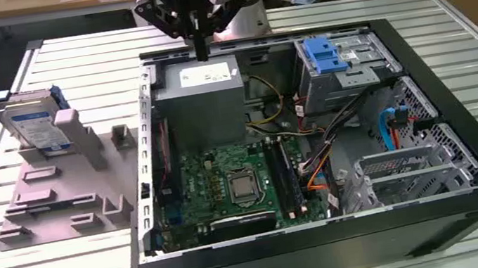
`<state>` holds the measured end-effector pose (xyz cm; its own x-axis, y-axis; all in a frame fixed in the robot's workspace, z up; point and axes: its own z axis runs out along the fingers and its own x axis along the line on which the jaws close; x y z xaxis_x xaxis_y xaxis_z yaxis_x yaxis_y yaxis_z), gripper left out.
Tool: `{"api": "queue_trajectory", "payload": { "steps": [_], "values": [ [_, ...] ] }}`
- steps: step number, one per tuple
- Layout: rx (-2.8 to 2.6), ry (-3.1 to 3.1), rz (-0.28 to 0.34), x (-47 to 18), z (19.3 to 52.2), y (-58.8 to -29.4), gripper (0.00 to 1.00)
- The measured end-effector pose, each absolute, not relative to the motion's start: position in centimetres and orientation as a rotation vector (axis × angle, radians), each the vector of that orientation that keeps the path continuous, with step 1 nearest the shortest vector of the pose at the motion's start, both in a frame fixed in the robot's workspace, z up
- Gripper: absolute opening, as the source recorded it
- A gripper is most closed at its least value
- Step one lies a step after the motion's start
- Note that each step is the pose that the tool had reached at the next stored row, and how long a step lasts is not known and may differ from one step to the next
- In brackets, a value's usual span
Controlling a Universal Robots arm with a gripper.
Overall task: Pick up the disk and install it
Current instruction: 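Reach for the disk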
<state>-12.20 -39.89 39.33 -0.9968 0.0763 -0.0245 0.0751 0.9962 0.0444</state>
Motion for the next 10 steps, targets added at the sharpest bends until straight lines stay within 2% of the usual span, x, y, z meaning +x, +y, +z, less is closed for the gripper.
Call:
{"api": "queue_trajectory", "payload": {
  "steps": [10],
  "values": [
    [0.118, 3.112, 0.068, -12.46, 39.33, -39.9, 0.11]
  ]
}}
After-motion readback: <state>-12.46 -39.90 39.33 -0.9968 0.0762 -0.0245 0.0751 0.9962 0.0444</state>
